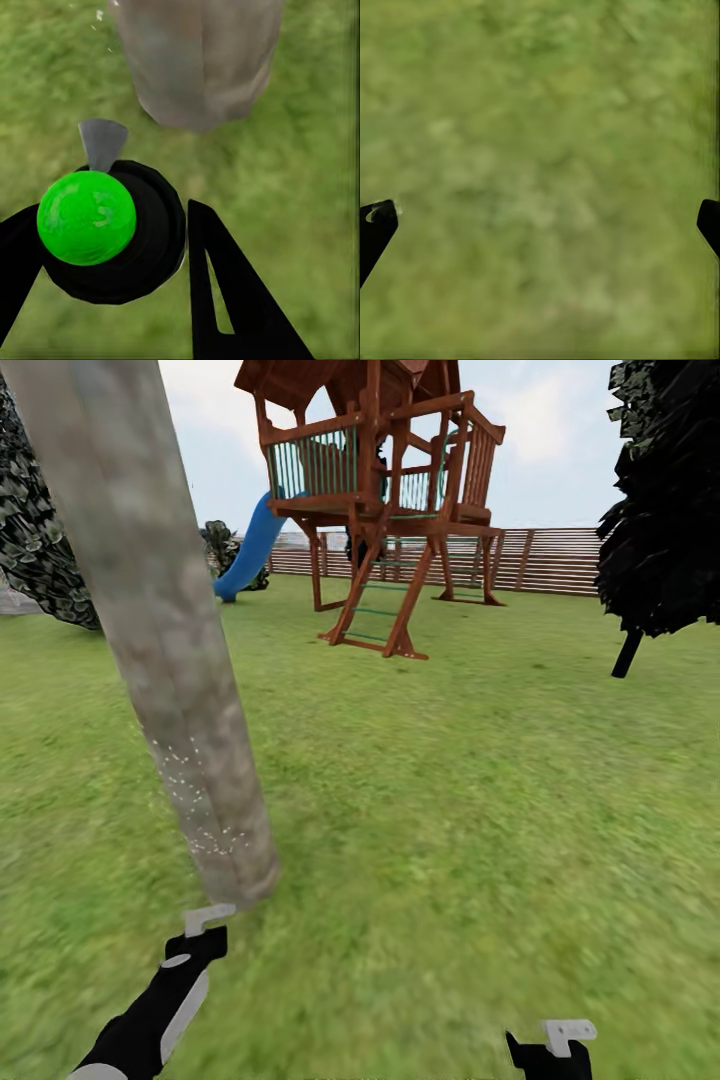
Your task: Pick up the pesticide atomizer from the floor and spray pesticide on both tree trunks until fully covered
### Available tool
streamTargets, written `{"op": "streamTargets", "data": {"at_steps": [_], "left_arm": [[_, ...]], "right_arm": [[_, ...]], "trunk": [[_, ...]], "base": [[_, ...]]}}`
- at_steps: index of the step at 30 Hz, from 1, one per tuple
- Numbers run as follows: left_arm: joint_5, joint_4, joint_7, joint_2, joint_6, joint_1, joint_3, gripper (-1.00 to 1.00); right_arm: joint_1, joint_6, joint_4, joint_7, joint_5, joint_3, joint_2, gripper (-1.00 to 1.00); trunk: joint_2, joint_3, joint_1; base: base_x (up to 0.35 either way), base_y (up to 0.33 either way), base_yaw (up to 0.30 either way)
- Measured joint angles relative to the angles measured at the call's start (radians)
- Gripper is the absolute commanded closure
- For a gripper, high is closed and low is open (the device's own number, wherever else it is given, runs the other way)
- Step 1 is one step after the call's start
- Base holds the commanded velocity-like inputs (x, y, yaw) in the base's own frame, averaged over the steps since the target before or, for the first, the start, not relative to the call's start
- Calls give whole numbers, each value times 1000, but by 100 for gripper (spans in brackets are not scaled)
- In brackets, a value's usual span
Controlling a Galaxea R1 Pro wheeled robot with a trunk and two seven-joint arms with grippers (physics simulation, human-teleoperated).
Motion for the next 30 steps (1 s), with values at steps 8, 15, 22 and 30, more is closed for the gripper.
{"op": "streamTargets", "data": {"at_steps": [8, 15, 22, 30], "left_arm": [[6, -1, 6, -6, -2, 0, 1, 100], [5, -1, 9, -26, -1, 0, 4, 100], [5, 0, 8, -26, -1, 0, 7, 100], [7, -1, 8, -26, -1, 0, 7, 100]], "right_arm": [[0, 0, 1, -1, 0, 0, 2, -100], [0, 0, 1, 0, 0, 0, 2, -100], [0, 0, 1, 0, 0, 0, 2, -100], [0, 0, 1, -1, 0, 0, 2, -100]], "trunk": [[0, 0, 0], [0, 0, 0], [0, 0, 0], [0, 0, 0]], "base": [[0, -272, 240], [0, -272, 277], [0, -272, 74], [57, -272, 193]]}}
